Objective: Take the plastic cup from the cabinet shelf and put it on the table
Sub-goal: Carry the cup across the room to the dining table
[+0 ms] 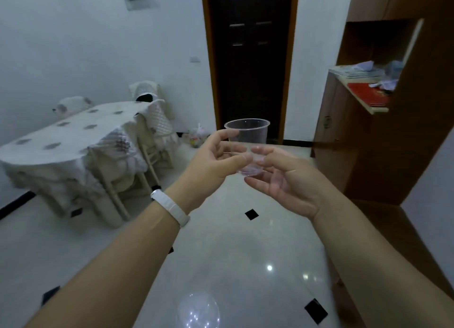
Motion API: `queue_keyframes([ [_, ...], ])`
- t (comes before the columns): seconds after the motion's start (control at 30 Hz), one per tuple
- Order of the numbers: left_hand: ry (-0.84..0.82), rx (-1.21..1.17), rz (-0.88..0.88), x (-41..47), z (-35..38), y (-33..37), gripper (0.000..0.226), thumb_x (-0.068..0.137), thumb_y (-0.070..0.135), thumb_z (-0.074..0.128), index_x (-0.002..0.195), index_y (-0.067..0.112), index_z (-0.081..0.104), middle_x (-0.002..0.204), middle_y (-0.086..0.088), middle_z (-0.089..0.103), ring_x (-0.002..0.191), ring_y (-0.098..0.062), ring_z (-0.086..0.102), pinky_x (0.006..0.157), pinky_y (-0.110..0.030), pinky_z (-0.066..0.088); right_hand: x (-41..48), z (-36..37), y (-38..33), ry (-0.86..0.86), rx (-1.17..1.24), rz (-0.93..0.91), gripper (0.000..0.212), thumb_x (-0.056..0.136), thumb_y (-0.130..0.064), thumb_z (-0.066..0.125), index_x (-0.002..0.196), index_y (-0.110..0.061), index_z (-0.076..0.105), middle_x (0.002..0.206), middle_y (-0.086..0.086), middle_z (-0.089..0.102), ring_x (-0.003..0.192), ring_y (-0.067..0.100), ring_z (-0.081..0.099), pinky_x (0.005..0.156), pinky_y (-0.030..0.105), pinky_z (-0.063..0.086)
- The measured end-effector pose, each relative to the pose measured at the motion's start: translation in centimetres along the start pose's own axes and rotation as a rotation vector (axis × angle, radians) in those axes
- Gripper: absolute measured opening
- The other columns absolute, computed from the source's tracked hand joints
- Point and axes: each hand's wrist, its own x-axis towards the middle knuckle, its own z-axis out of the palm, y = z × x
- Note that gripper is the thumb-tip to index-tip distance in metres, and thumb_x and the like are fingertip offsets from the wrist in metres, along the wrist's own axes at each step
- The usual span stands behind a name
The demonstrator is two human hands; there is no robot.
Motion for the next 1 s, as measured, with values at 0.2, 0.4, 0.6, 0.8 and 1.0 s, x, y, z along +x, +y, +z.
queue_keyframes([
  [0.2, 0.165, -0.001, -0.029, 0.0, -8.2, -1.9, 0.063, 0.072, 0.011, 0.070, 0.130, 0.011, 0.046, 0.109, -0.012, 0.059, 0.091, -0.016, 0.066, 0.072, -0.020, 0.052, 7.8, 5.5, 3.8, -0.131, -0.021, 0.119, 0.037, 0.088, 0.001, 0.058, 0.124, -0.008, 0.057, 0.122, 0.023, 0.065, 0.114, 0.036, 0.064, 0.088, 0.042, 0.056],
  [0.4, 0.246, 0.004, -0.023, 0.6, -18.5, -4.9, 0.050, 0.077, 0.009, 0.073, 0.121, 0.015, 0.052, 0.105, -0.007, 0.059, 0.089, -0.012, 0.065, 0.070, -0.019, 0.051, 15.6, 12.4, 8.7, -0.199, -0.076, 0.172, 0.039, 0.084, 0.000, 0.063, 0.121, -0.008, 0.059, 0.114, 0.019, 0.064, 0.100, 0.031, 0.064, 0.081, 0.038, 0.057],
  [0.6, 0.330, -0.061, -0.041, 1.8, -30.6, -7.6, 0.049, 0.079, 0.001, 0.072, 0.122, 0.006, 0.049, 0.102, -0.011, 0.058, 0.088, -0.017, 0.063, 0.069, -0.019, 0.053, 23.8, 21.2, 13.0, -0.209, -0.098, 0.229, 0.040, 0.086, 0.003, 0.059, 0.125, -0.004, 0.056, 0.112, 0.021, 0.068, 0.110, 0.037, 0.065, 0.092, 0.044, 0.054],
  [0.8, 0.370, -0.060, -0.034, 2.2, -42.0, -9.3, 0.047, 0.069, 0.015, 0.075, 0.111, 0.020, 0.055, 0.102, -0.010, 0.058, 0.095, -0.023, 0.062, 0.084, -0.036, 0.053, 30.7, 29.5, 17.3, -0.215, -0.011, 0.243, 0.034, 0.090, 0.001, 0.049, 0.123, -0.001, 0.057, 0.113, 0.022, 0.069, 0.106, 0.037, 0.067, 0.091, 0.044, 0.052],
  [1.0, 0.402, -0.035, -0.022, 2.8, -49.8, -10.8, 0.047, 0.069, 0.013, 0.074, 0.112, 0.020, 0.055, 0.104, -0.011, 0.059, 0.094, -0.017, 0.062, 0.079, -0.028, 0.055, 36.0, 35.0, 20.9, -0.278, 0.062, 0.363, 0.039, 0.092, -0.008, 0.048, 0.131, 0.002, 0.051, 0.134, 0.028, 0.057, 0.124, 0.042, 0.055, 0.092, 0.043, 0.052],
])
